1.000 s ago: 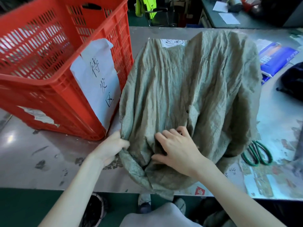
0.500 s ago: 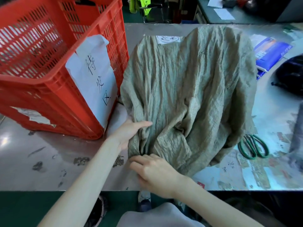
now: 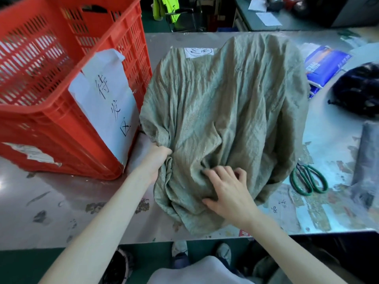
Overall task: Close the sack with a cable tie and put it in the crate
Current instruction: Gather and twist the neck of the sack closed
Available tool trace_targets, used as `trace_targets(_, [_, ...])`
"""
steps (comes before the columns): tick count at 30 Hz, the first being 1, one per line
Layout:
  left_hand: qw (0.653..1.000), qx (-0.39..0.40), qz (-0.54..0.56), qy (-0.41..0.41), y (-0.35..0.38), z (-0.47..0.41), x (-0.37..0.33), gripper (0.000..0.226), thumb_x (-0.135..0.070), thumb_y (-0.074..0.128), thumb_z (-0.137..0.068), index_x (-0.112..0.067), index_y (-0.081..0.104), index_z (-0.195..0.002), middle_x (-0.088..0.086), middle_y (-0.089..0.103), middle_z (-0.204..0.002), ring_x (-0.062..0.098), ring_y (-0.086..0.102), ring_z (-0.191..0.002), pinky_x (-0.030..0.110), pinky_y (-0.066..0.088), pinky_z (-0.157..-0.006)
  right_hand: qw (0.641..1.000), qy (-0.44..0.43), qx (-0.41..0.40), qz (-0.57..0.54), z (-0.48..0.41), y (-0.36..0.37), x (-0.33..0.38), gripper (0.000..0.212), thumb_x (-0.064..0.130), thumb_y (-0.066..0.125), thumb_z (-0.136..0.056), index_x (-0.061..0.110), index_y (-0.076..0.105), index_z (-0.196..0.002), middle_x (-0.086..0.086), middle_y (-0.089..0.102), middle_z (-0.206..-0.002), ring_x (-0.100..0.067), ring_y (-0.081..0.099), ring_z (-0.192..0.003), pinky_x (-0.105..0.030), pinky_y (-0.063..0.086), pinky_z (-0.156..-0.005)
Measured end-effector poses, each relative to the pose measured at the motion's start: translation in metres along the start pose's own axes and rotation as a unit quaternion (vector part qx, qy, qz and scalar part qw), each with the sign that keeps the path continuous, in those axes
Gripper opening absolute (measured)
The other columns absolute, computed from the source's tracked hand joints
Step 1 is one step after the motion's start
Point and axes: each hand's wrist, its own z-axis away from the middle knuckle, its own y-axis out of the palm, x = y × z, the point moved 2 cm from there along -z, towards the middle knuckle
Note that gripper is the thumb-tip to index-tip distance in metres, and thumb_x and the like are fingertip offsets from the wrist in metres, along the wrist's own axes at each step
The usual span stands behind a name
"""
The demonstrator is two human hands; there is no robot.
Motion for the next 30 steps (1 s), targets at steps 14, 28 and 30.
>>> trace_targets(14, [0.982, 0.142, 0.123, 0.02, 0.016, -0.002, -0.015, 0.06, -0.065, 0.04, -0.086, -0.017, 0.068, -0.11, 0.003, 0.076, -0.103, 0.02, 0.068, -0.105, 0.034, 0.051, -0.087, 0.936, -0.232, 0.075, -0.255, 0.002, -0.058, 0.054, 0.019, 0.012, 0.061, -0.075, 0.009, 0.045, -0.067, -0.005, 0.043, -0.064, -0.026, 0.04, -0.058, -0.044, 0.04, -0.056])
trace_targets(28, [0.988, 0.082, -0.033, 0.13, 0.048, -0.001, -0.013, 0.037, 0.008, 0.045, -0.087, -0.012, 0.059, -0.116, 0.003, 0.067, -0.1, 0.023, 0.063, -0.094, 0.032, 0.051, -0.081, 0.927, -0.066, -0.058, -0.365, -0.008, -0.064, 0.028, 0.029, 0.039, 0.064, -0.085, 0.013, 0.061, -0.096, -0.001, 0.063, -0.087, -0.013, 0.059, -0.079, -0.032, 0.05, -0.071])
trace_targets(30, [0.989, 0.083, -0.019, 0.12, 0.049, 0.0, -0.009, 0.035, 0.005, 0.045, -0.088, -0.01, 0.061, -0.115, 0.006, 0.068, -0.097, 0.023, 0.064, -0.088, 0.029, 0.052, -0.072, 0.92, 0.047, -0.203, -0.332, -0.012, -0.072, 0.009, 0.03, 0.033, 0.064, -0.084, 0.013, 0.057, -0.107, 0.003, 0.058, -0.1, -0.011, 0.056, -0.092, -0.028, 0.049, -0.083])
